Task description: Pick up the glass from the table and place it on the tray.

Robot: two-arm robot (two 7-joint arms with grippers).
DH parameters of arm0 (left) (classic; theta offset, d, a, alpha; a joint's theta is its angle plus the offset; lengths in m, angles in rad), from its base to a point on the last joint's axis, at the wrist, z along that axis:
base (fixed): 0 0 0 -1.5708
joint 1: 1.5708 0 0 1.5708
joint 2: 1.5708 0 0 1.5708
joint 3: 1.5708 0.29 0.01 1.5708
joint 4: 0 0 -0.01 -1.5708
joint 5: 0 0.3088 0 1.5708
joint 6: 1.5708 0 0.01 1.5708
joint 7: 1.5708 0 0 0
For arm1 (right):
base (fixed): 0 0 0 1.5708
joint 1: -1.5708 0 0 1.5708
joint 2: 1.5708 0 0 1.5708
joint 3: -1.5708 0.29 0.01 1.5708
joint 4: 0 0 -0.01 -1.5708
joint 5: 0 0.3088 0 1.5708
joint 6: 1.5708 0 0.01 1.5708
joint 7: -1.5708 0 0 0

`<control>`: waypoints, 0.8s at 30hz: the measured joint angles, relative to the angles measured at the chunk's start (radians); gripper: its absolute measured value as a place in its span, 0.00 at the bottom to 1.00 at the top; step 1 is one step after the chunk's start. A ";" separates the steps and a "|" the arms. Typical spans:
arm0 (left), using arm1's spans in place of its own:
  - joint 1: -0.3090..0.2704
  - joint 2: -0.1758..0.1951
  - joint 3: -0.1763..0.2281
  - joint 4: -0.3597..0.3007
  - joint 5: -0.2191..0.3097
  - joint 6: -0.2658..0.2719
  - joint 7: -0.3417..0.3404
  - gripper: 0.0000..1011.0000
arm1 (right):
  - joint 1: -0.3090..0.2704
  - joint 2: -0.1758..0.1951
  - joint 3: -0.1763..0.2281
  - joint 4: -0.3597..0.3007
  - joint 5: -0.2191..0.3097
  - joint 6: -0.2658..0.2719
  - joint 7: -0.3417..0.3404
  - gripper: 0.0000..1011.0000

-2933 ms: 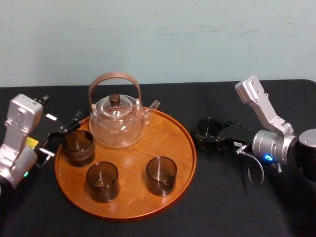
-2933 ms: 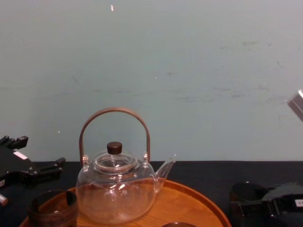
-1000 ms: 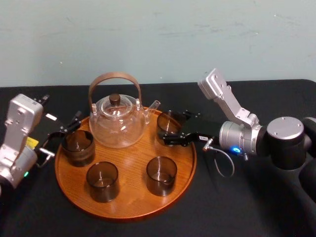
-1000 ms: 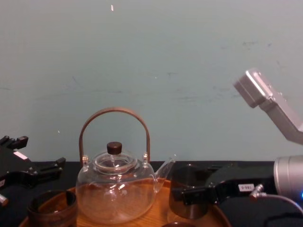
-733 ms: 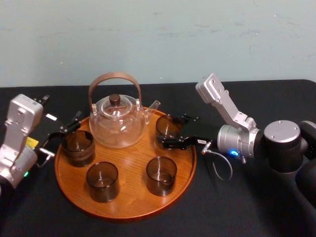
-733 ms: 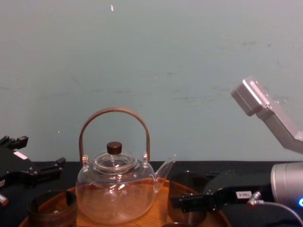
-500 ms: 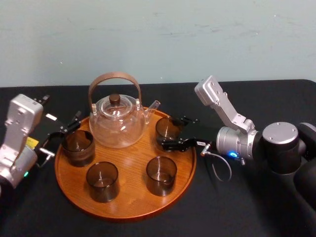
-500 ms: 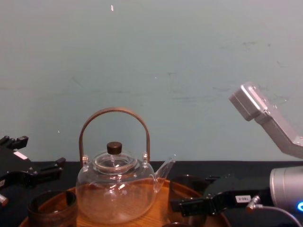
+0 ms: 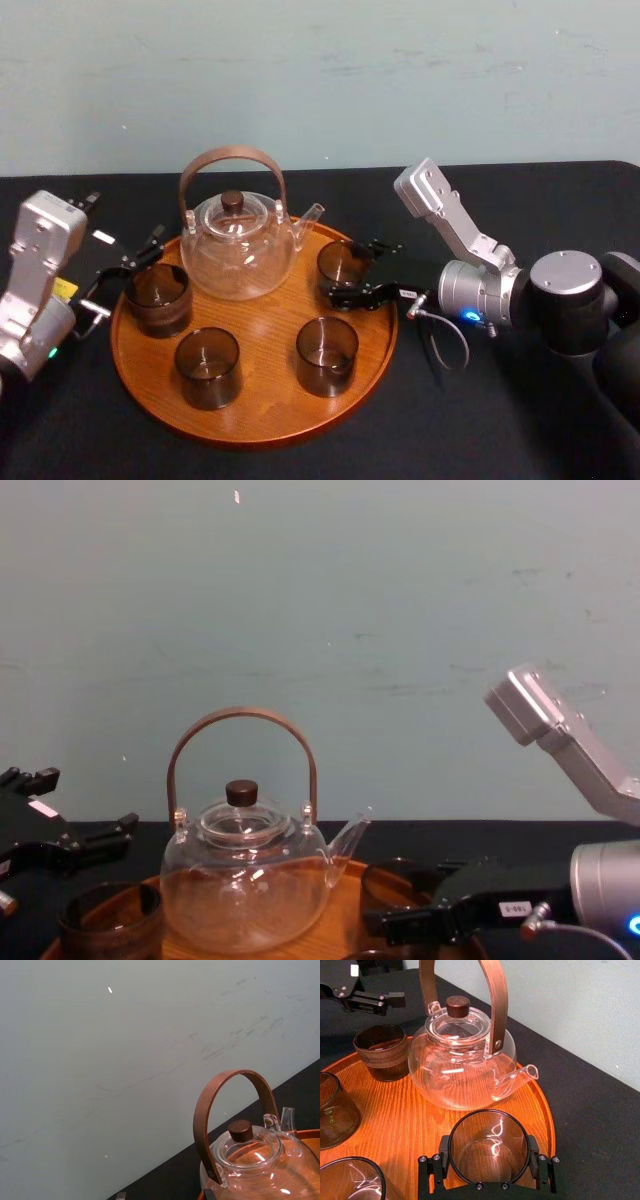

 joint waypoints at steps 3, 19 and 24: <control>0.000 0.000 0.000 0.000 0.000 0.000 0.000 0.99 | -0.002 0.000 0.001 0.000 -0.006 0.002 -0.006 0.89; 0.000 0.000 0.000 0.000 0.000 0.000 0.000 0.99 | -0.002 0.001 0.001 -0.001 -0.005 0.004 -0.006 0.99; 0.000 0.000 0.000 0.000 0.000 0.000 0.000 0.99 | -0.002 0.001 0.001 -0.002 -0.004 0.004 -0.005 0.99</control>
